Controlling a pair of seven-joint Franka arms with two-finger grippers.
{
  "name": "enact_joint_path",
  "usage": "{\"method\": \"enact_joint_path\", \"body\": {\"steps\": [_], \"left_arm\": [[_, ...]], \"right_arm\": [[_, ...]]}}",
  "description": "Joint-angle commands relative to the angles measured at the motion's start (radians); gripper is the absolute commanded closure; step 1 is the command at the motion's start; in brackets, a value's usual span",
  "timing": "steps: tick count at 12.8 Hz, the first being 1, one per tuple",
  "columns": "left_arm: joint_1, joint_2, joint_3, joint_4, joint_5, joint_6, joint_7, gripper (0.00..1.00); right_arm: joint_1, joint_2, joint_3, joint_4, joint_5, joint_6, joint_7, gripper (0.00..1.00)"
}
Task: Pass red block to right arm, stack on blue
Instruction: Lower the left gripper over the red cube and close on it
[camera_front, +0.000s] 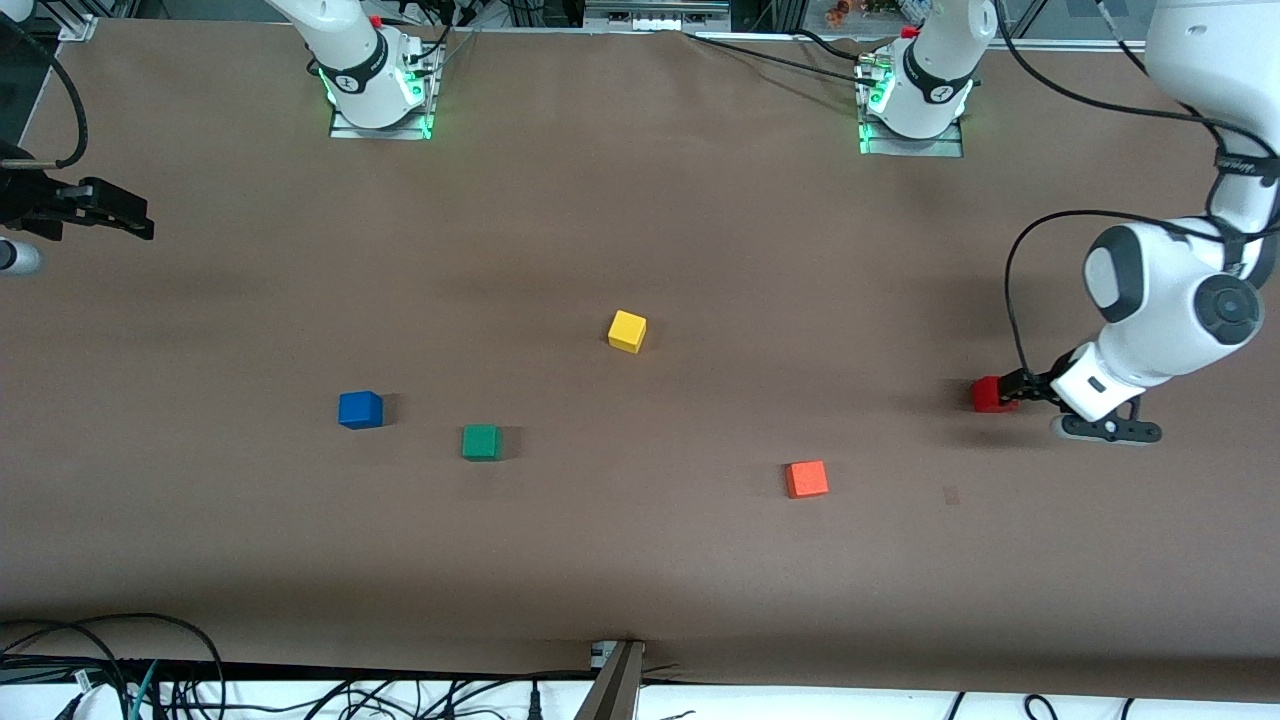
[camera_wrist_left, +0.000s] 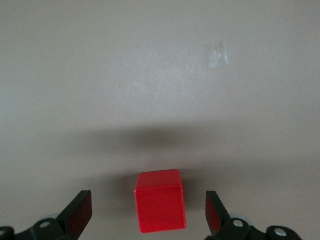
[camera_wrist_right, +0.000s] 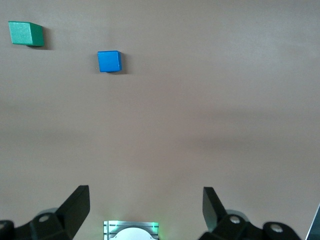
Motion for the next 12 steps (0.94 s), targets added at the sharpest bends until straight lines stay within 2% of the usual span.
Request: {"method": "enact_joint_path", "body": {"steps": [1, 9, 11, 12], "left_arm": [[0.005, 0.012, -0.005, -0.060, 0.014, 0.073, 0.018, 0.00], [0.005, 0.089, -0.005, -0.060, 0.014, 0.095, 0.018, 0.01], [0.005, 0.092, -0.005, -0.057, 0.014, 0.095, 0.020, 0.32], [0.008, 0.092, -0.007, -0.058, 0.012, 0.092, 0.018, 0.53]], "right_arm": [[-0.009, 0.011, 0.003, 0.028, 0.000, -0.007, -0.021, 0.00], [-0.006, 0.023, 0.004, 0.028, 0.006, -0.002, -0.012, 0.00], [-0.007, 0.043, 0.004, 0.028, 0.050, -0.002, -0.011, 0.00], [-0.009, 0.057, 0.004, 0.028, 0.056, -0.002, -0.011, 0.00]]}}
